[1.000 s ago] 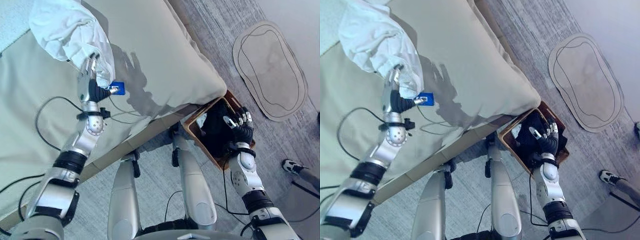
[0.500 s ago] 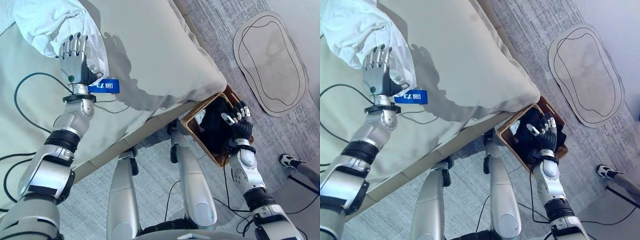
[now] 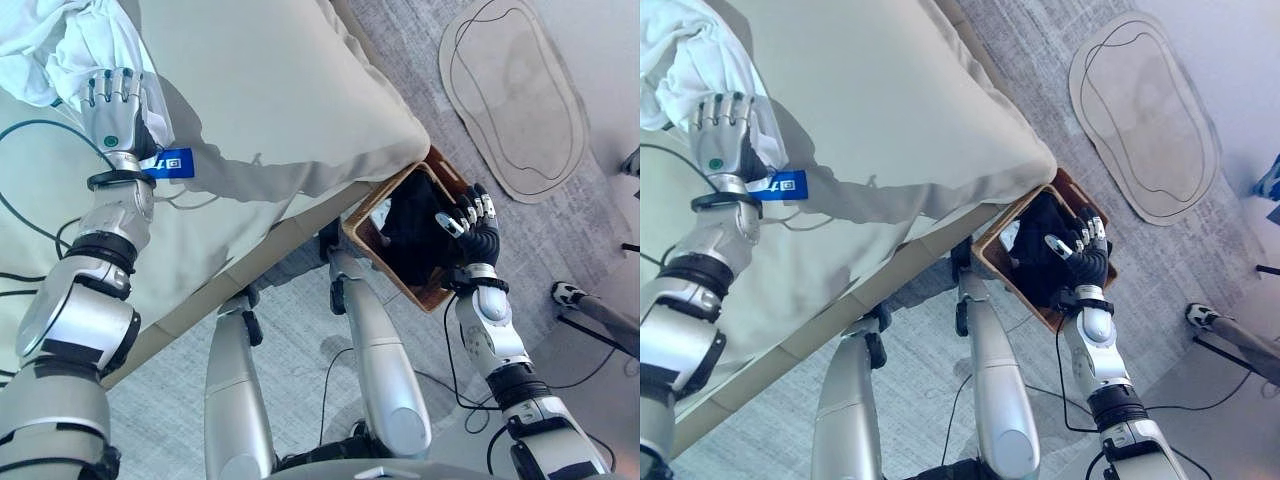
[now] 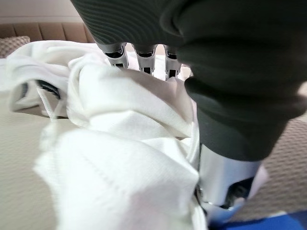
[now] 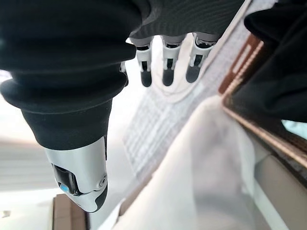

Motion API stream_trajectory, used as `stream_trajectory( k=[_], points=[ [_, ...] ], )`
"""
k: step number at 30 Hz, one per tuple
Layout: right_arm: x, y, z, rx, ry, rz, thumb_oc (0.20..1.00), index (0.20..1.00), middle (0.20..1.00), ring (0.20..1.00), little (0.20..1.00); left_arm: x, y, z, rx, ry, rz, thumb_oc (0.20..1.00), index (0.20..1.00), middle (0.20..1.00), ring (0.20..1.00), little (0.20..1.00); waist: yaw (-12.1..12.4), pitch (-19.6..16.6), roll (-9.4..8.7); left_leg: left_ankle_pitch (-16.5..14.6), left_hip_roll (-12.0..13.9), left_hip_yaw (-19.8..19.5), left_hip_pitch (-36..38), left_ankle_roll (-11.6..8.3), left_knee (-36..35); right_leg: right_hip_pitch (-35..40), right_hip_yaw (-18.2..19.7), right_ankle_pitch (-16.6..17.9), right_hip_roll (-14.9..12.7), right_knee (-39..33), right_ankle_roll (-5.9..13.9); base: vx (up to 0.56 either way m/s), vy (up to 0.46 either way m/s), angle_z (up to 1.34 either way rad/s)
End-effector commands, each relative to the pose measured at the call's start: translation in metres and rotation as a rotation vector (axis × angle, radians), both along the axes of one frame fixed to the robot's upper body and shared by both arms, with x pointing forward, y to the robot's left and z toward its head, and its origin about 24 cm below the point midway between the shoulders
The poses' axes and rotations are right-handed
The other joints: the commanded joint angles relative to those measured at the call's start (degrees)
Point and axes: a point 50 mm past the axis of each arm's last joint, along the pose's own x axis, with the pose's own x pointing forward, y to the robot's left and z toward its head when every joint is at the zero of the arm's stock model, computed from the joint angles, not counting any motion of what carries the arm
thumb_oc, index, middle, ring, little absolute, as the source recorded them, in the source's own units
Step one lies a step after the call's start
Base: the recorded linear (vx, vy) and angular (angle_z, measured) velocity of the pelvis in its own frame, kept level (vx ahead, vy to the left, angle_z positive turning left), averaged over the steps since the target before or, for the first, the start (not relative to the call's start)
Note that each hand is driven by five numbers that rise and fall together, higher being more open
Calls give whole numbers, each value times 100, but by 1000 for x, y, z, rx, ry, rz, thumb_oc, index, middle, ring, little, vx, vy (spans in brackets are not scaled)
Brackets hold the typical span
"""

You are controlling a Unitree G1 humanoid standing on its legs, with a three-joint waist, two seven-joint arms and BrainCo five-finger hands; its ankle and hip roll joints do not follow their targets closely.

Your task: Pick up clothes into the bucket

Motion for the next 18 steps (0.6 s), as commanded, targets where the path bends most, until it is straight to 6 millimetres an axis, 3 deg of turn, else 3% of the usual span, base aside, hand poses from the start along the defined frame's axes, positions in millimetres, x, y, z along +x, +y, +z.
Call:
stream_trajectory(
  k=[1,2,3,12,18],
  points=[
    [-7,-15,16,-26,-87,-29,1000,1000,1000,1000,1000,4,-3,5,5,48,-9,558,558,558,558,558,12,-97,-28,504,-117,39,-153,19,-181,370,301,94,-565,-142,600,7,46,-12],
    [-7,-16,15,-25,-84,-33,1000,1000,1000,1000,1000,5,-4,4,-1,56,-15,260,260,260,260,260,14,-97,-24,499,-118,42,-144,22,-181,382,303,92,-570,-146,600,5,31,-7],
    [-7,-16,15,-25,-84,-33,1000,1000,1000,1000,1000,5,-4,4,-1,56,-15,200,200,200,200,200,14,-97,-24,499,-118,42,-144,23,-181,383,303,92,-570,-147,600,0,0,0],
    [-9,-20,10,-26,-63,-52,1000,1000,1000,1000,1000,4,-6,-8,-25,91,-40,200,200,200,200,200,71,-97,11,490,-154,65,44,20,-224,566,288,58,-592,-151,592,2,7,2],
    [-12,-22,1,-28,-23,-66,1000,1000,1000,1000,1000,-6,-6,-43,-105,140,-66,200,200,200,200,200,244,-262,91,488,-157,51,719,-1,-497,1170,203,-19,-606,-251,576,52,-18,-2]
  ],
)
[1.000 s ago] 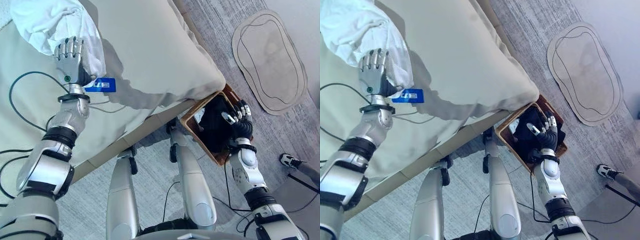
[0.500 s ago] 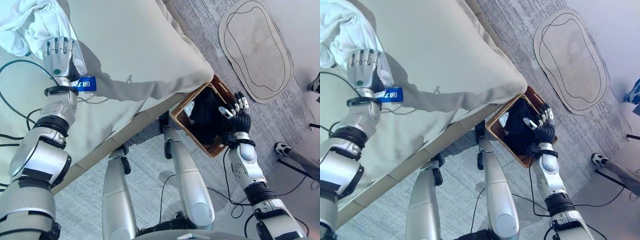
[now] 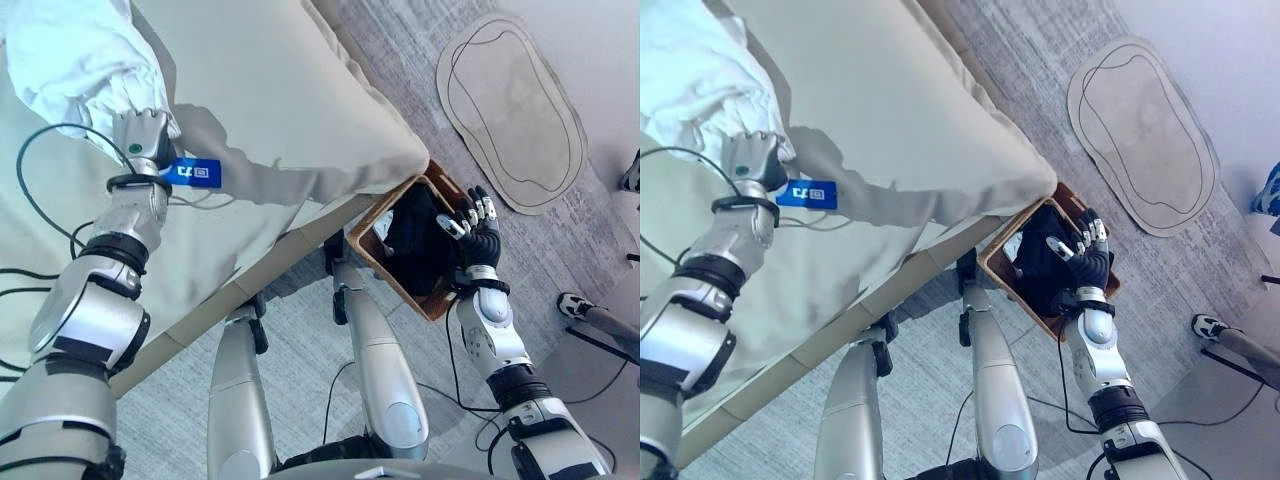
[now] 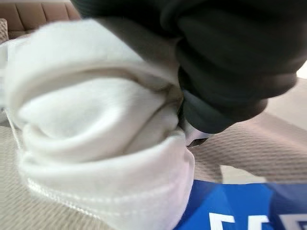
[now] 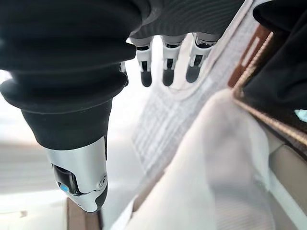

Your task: Pick up clothes into the bucket

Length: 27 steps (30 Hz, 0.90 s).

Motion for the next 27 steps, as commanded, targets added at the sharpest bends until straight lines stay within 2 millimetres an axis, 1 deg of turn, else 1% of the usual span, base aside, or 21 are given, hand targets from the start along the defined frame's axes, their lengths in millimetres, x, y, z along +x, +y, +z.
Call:
stream_trajectory(
  k=[1,2,5,6,7,8,10,12,14,15,16,18,20,21,23,25,26,27],
  points=[
    [-10,-21,8,-32,-48,-56,1000,1000,1000,1000,1000,-8,8,-12,-59,-9,13,200,200,200,200,200,125,-255,88,478,-42,-41,-19,-19,-277,400,110,-172,-492,115,593,83,-26,-2],
    [-13,-24,5,-44,-35,-70,1000,1000,1000,1000,1000,-12,4,-20,-101,-20,-18,200,200,200,200,200,200,-328,115,458,-40,-50,195,-18,-343,631,73,-189,-511,61,592,84,-24,-3],
    [-16,-29,2,-79,-10,-99,1000,1000,1000,1000,1000,-24,-5,-40,-202,-34,-84,200,200,200,200,200,317,-463,154,482,-55,-72,640,-18,-585,1085,-12,-191,-532,-123,592,107,-27,-5],
    [-17,-31,1,-98,2,-109,1000,1000,1000,1000,1000,-29,-13,-47,-291,-45,-133,200,200,200,200,200,375,-516,182,485,-50,-73,798,-25,-662,1256,-42,-192,-540,-195,591,115,-30,-2],
    [-19,-34,-1,-120,19,-120,1000,1000,1000,1000,1000,-34,-16,-51,-340,-50,-161,200,200,200,200,200,422,-562,200,484,-55,-85,938,-22,-727,1417,-78,-200,-543,-266,591,137,-33,2],
    [-22,-38,-3,-157,37,-133,1000,1000,1000,1000,1000,-40,-24,-53,-419,-68,-226,200,200,200,200,200,501,-600,234,440,-44,-107,1068,-29,-765,1568,-110,-242,-536,-322,584,111,-31,10],
    [-24,-40,-4,-245,67,-123,1000,1000,1000,1000,1000,-56,-35,-57,-550,-73,-347,200,200,200,200,200,585,-714,273,505,-63,-157,1332,-28,-962,1856,-187,-219,-537,-508,583,99,-28,12],
    [-24,-38,-8,-255,88,-86,1000,1000,1000,1000,1000,-67,-42,-64,-643,-66,-414,200,200,200,200,200,671,-827,307,544,-65,-180,1539,-24,-1131,2062,-231,-210,-534,-624,577,90,-17,7],
    [-25,-31,-11,-336,110,-18,1000,1000,1000,1000,1000,-80,-54,-62,-747,-82,-516,200,200,200,200,200,770,-937,351,553,-33,-217,1795,-43,-1315,2317,-301,-217,-484,-767,570,94,-18,16],
    [-25,-29,-11,-364,114,-3,1000,1000,1000,1000,1000,-86,-55,-64,-797,-82,-539,200,200,200,200,200,778,-1011,350,621,-48,-239,1858,-44,-1412,2389,-339,-180,-485,-851,569,84,-30,14],
    [-23,-23,-12,-397,115,38,1000,1000,1000,1000,1000,-90,-60,-60,-878,-114,-591,200,200,200,200,200,833,-1057,372,592,-20,-261,1962,-55,-1452,2500,-364,-198,-440,-895,564,58,-28,19],
    [-20,-9,-11,-457,110,148,1000,1000,1000,1000,1000,-97,-66,-56,-969,-132,-658,200,200,200,200,200,902,-1179,358,671,-38,-292,2091,-53,-1593,2643,-408,-168,-405,-1009,548,63,-38,15],
    [-18,2,-11,-489,105,229,1000,1000,1000,1000,1000,-103,-72,-49,-1023,-138,-733,200,200,200,200,200,954,-1289,376,701,-20,-317,2245,-69,-1707,2793,-454,-180,-367,-1080,537,74,-29,14],
    [-16,11,-9,-528,95,283,1000,1000,1000,1000,1000,-105,-76,-44,-1065,-137,-782,200,200,200,200,200,980,-1359,384,725,-11,-321,2328,-80,-1776,2868,-473,-193,-343,-1116,528,84,-23,13],
    [-14,19,-6,-597,81,326,1000,1000,1000,1000,1000,-111,-78,-37,-1119,-127,-853,200,200,200,200,200,1009,-1469,400,748,8,-343,2476,-101,-1876,3015,-517,-227,-298,-1186,515,89,-37,10],
    [-10,29,-2,-717,63,372,1000,1000,1000,1000,1000,-116,-84,-27,-1153,-122,-937,200,200,200,200,200,1059,-1573,412,742,22,-379,2602,-110,-1916,3164,-555,-259,-270,-1224,502,105,-43,7],
    [-6,37,3,-832,37,391,1000,1000,1000,1000,1000,-119,-90,-22,-1225,-112,-1012,200,200,200,200,200,1123,-1688,429,722,28,-397,2703,-100,-1928,3278,-593,-298,-242,-1252,492,99,-32,4],
    [-6,37,3,-833,37,391,1000,1000,1000,1000,1000,-120,-90,-22,-1227,-112,-1012,200,200,200,200,200,1116,-1680,431,719,31,-398,2718,-101,-1933,3293,-595,-298,-238,-1258,491,97,-33,3]
  ],
)
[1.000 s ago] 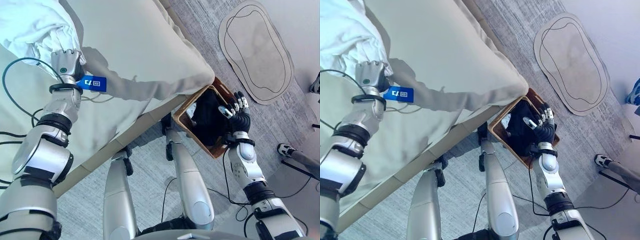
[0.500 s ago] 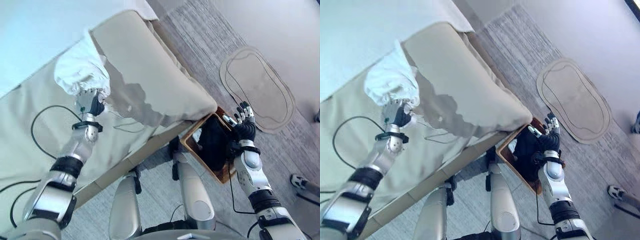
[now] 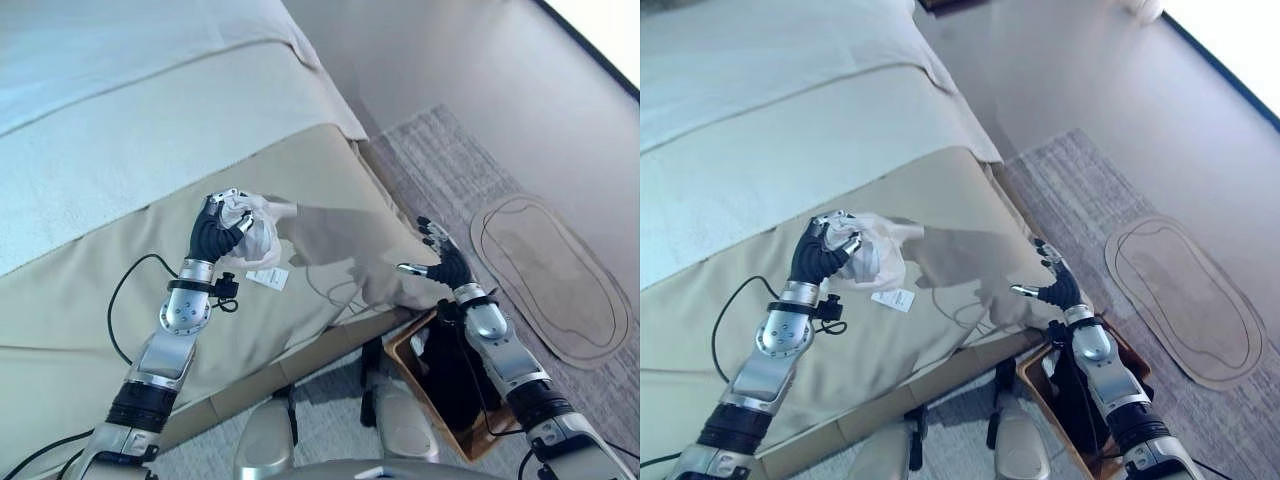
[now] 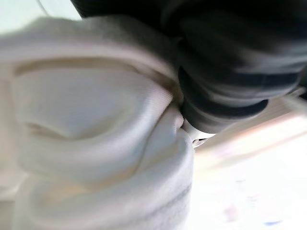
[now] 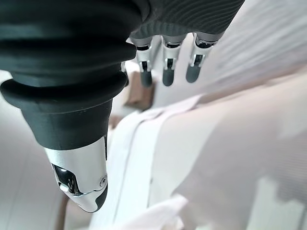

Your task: Pick up clothes into the bucket

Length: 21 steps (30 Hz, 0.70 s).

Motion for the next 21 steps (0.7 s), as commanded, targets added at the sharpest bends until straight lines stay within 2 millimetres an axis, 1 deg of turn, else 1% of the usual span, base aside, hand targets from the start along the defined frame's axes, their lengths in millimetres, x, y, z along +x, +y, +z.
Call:
stream_trajectory(
  k=[1,2,3,4,8,9,10,11,14,15,17,20,21],
  points=[
    [10,22,23,-203,-135,117,1000,1000,1000,1000,1000,-10,0,24,-94,-99,-136,200,200,200,200,200,45,-436,-133,180,21,-155,-269,18,187,320,17,-422,-306,320,477,58,-18,5],
    [11,25,26,-246,-159,132,1000,1000,1000,1000,1000,-11,-4,27,-104,-103,-163,200,200,200,200,200,71,-487,-128,168,23,-155,-230,21,186,369,7,-437,-302,311,473,106,-30,2],
    [14,37,33,-322,-206,180,1000,1000,1000,1000,1000,-13,-11,32,-126,-114,-219,200,200,200,200,200,109,-570,-111,148,39,-170,-130,18,168,472,-5,-472,-294,301,467,76,-19,0],
    [14,37,33,-323,-207,180,1000,1000,1000,1000,1000,-13,-11,33,-126,-113,-219,200,200,200,200,200,107,-560,-110,147,41,-169,-118,17,164,483,-5,-473,-292,299,467,74,-22,-1],
    [15,65,37,-373,-244,282,1000,1000,1000,1000,1000,-12,-26,40,-186,-114,-314,200,200,200,200,200,151,-711,-102,128,66,-189,72,9,98,686,-40,-544,-272,280,454,73,-18,0],
    [15,71,34,-381,-234,299,1000,1000,1000,1000,1000,-12,-28,41,-194,-114,-330,200,200,200,200,200,159,-744,-97,123,77,-198,109,6,83,732,-48,-558,-268,269,450,81,-17,2],
    [15,84,34,-382,-232,350,1000,1000,1000,1000,1000,-12,-35,46,-182,-136,-350,200,200,200,200,200,183,-809,-95,111,84,-202,159,1,62,791,-57,-581,-257,246,450,58,-12,2],
    [15,84,34,-382,-232,350,1000,1000,1000,1000,1000,-12,-35,46,-181,-136,-349,200,200,200,200,200,181,-805,-96,111,85,-203,165,0,59,796,-58,-582,-255,243,449,47,-17,6],
    [12,96,33,-310,-211,384,1000,1000,1000,1000,1000,-13,-43,51,-194,-154,-383,200,200,200,200,200,192,-875,-103,90,99,-188,242,0,47,869,-76,-595,-244,213,441,44,-8,5],
    [10,103,32,-267,-199,405,1000,1000,1000,1000,1000,-13,-48,52,-210,-157,-407,200,200,200,200,200,195,-915,-101,81,104,-178,285,-4,30,911,-85,-607,-242,188,441,42,-1,2],
    [9,105,33,-251,-195,410,1000,1000,1000,1000,1000,-13,-50,53,-218,-156,-417,200,200,200,200,200,194,-928,-99,78,106,-175,305,-3,21,923,-82,-607,-241,183,440,18,1,1],
    [6,115,35,-191,-188,440,1000,1000,1000,1000,1000,-14,-57,56,-238,-163,-455,200,200,200,200,200,187,-974,-100,72,90,-171,332,9,12,946,-75,-606,-246,177,441,0,0,0],
    [6,117,35,-179,-186,446,1000,1000,1000,1000,1000,-14,-59,56,-241,-162,-462,200,200,200,200,200,185,-972,-112,121,76,-166,309,17,18,925,-73,-568,-265,186,437,0,0,0]
  ],
)
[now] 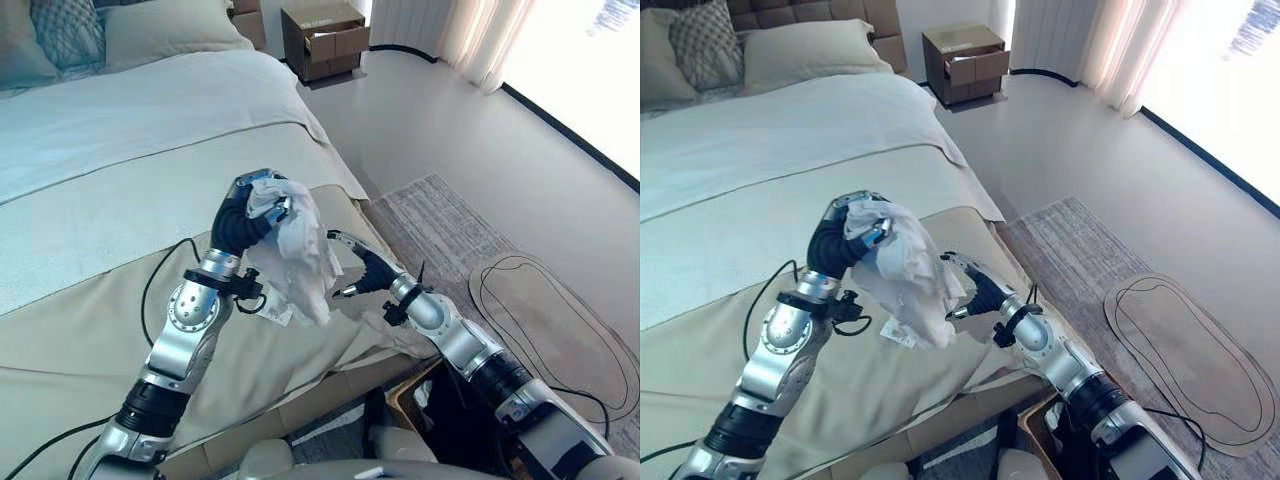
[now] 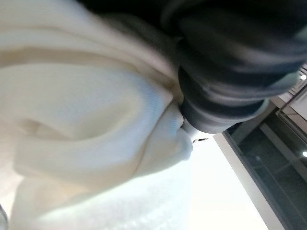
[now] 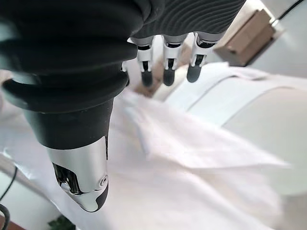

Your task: Pick up clothes into the bucket

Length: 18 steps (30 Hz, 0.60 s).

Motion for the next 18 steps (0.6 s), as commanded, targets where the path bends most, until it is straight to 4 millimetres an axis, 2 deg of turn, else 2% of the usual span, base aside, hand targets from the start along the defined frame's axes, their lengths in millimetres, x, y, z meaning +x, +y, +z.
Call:
stream_trajectory(
  k=[1,4,11,12,13,14,15,16,17,18],
  points=[
    [-2,23,23,133,-27,87,1000,1000,1000,1000,1000,-6,-16,35,-72,-144,-120,200,200,200,200,200,159,-319,-195,36,-6,-51,-215,29,188,421,26,-567,-356,227,472,0,0,0],
    [-4,34,23,166,1,119,1000,1000,1000,1000,1000,-5,-26,35,-97,-131,-163,200,200,200,200,200,160,-343,-184,37,-12,-51,-187,29,171,463,14,-579,-358,217,465,16,2,1],
    [-3,40,21,209,19,84,1000,1000,1000,1000,1000,-8,-42,32,-150,-87,-251,200,200,200,200,200,144,-365,-181,87,-45,-61,-200,58,167,449,12,-537,-385,222,464,0,0,0],
    [3,35,32,236,-11,49,1000,1000,1000,1000,1000,-8,-44,32,-142,-81,-266,200,200,200,200,200,145,-365,-177,78,-45,-63,-194,63,175,459,10,-537,-387,223,460,0,0,0],
    [1,33,34,268,-6,62,1000,1000,1000,1000,1000,-7,-48,31,-145,-73,-277,200,200,200,200,200,133,-372,-172,80,-49,-61,-200,65,177,455,12,-541,-392,221,461,0,0,0],
    [-10,62,33,450,86,173,1000,1000,1000,1000,1000,-7,-63,26,-168,-45,-328,200,200,200,200,200,155,-344,-141,64,-52,-76,-179,68,192,487,13,-549,-393,224,453,0,0,0],
    [2,61,50,459,25,129,1000,1000,1000,1000,1000,-7,-63,24,-145,-37,-327,200,200,200,200,200,176,-368,-119,26,-48,-81,-175,62,185,505,1,-573,-386,209,462,0,0,0],
    [3,70,28,373,83,101,1000,1000,1000,1000,1000,-6,-65,23,-152,-18,-333,200,200,200,200,200,179,-349,-116,32,-47,-86,-192,56,192,490,-9,-580,-387,221,462,0,0,0],
    [8,76,44,388,54,110,1000,1000,1000,1000,1000,-8,-66,22,-133,-15,-347,200,200,200,200,200,197,-358,-114,29,-46,-88,-188,58,192,496,-6,-573,-388,213,458,0,0,0],
    [1,92,35,382,93,173,1000,1000,1000,1000,1000,-7,-76,21,-164,3,-373,200,200,200,200,200,216,-354,-117,40,-55,-102,-196,56,190,495,-18,-580,-394,220,455,0,0,0]
  ],
)
